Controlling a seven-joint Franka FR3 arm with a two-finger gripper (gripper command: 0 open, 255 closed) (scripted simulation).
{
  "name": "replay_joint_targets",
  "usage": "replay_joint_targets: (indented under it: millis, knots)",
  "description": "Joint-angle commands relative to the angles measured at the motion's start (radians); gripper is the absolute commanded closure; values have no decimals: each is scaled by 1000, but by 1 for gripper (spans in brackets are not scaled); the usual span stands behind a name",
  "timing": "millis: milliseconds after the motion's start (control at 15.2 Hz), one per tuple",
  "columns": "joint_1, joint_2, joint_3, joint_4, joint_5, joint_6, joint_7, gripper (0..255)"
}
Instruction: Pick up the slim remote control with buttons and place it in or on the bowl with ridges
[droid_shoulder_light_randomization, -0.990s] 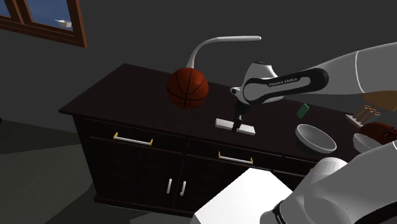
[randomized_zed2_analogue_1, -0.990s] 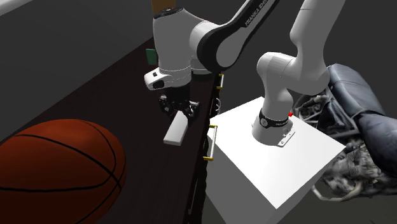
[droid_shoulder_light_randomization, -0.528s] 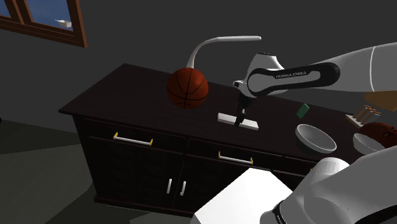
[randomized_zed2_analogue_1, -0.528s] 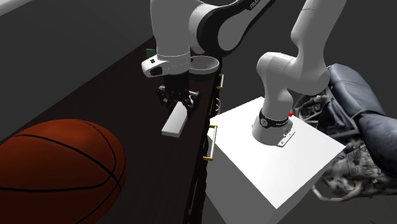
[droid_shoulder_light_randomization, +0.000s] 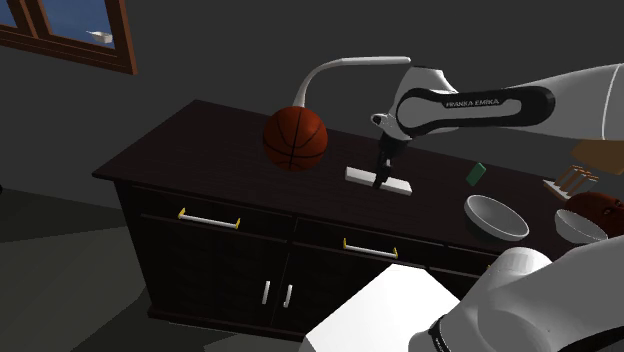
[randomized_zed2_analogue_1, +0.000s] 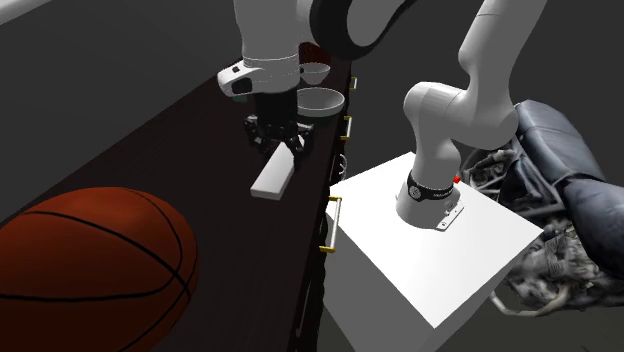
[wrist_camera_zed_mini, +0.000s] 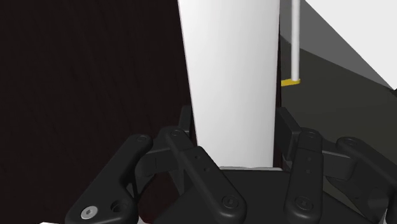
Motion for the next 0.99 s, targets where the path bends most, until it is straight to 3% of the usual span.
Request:
replay_joint_targets:
  millis: [0,462,924]
  knots:
    - [1,-8,3,24,1,-31,1,255]
    - [2,-29,13,97,3,-126,3,255]
    - [-87,-170,-77,6,-84,-164,-122,255]
